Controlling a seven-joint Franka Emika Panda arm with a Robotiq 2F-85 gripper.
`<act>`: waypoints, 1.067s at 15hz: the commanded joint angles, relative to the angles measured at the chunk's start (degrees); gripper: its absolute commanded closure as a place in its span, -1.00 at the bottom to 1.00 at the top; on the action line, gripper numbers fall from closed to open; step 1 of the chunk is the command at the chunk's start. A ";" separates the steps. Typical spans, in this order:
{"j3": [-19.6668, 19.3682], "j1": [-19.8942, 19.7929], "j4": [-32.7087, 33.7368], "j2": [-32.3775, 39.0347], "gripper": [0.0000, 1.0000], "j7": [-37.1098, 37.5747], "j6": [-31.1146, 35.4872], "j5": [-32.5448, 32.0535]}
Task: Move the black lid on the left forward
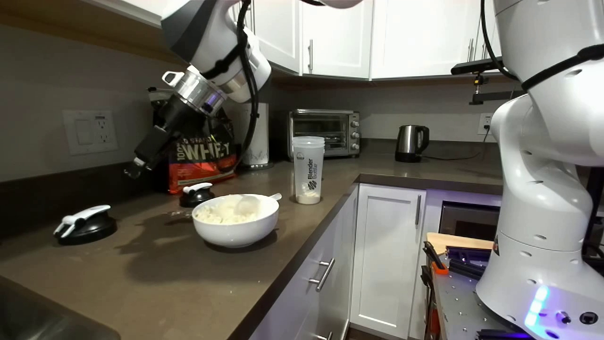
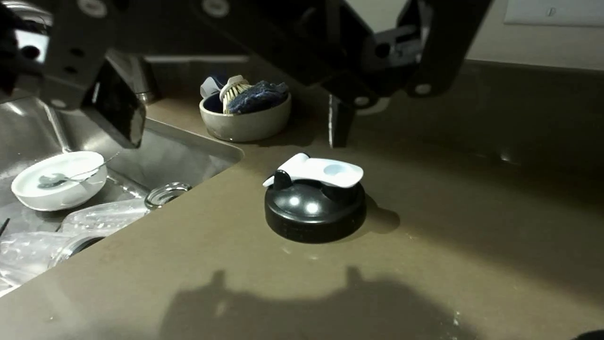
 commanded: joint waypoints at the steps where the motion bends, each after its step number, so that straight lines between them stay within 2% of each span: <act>1: 0.84 -0.16 5.00 3.92 -1.00 -1.99 1.72 0.78; 16: 2.42 -0.47 19.95 16.79 -1.00 -1.04 1.99 1.04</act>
